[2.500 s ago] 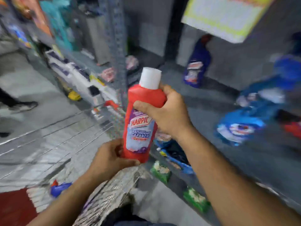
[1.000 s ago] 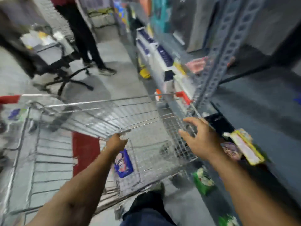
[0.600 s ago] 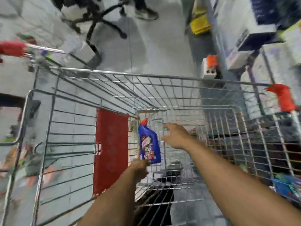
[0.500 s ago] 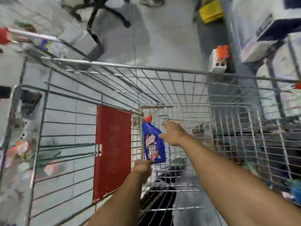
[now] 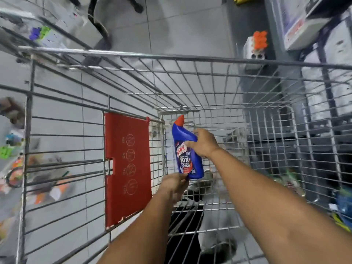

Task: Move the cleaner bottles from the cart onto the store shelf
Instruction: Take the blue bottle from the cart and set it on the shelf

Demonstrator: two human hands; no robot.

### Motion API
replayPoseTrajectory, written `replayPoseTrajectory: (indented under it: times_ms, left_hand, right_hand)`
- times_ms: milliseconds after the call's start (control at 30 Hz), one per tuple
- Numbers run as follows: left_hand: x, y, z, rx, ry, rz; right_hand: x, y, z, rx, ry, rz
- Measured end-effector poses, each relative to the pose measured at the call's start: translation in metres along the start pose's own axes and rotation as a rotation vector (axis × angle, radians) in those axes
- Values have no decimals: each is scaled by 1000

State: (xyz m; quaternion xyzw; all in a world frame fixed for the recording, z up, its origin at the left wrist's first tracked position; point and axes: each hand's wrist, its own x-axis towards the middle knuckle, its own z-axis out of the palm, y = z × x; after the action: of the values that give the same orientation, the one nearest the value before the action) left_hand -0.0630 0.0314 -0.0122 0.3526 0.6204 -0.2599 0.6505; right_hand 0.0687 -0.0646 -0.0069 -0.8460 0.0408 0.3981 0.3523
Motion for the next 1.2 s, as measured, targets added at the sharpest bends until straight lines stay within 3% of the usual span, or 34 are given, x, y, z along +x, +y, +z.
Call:
replayPoseTrajectory:
  times_ms: [133, 267, 400, 600, 733, 933, 1100, 1200]
  left_hand:
    - [-43, 10, 21, 185, -194, 183]
    - [-117, 18, 50, 573, -415, 487]
    - [-200, 7, 95, 894, -685, 807]
    - [-300, -54, 199, 1236, -813, 1420]
    - [-335, -115, 263, 1366, -993, 1544]
    - [-332, -177, 318, 1588, -1045, 1691]
    - [-332, -195, 334, 1694, -1055, 1861]
    - [-337, -192, 336, 1626, -1145, 1773]
  right_hand:
    - [-60, -1, -72, 48, 80, -96]
    - [-153, 9, -141, 236, 217, -187]
    - [-269, 33, -184, 438, 501, -311]
    - [-419, 86, -224, 544, 1099, -373]
    - [-481, 127, -243, 576, 1328, -331]
    - [-511, 177, -251, 476, 1529, -65]
    - [-516, 194, -247, 503, 1578, -36]
    - [-515, 199, -240, 584, 1526, -47]
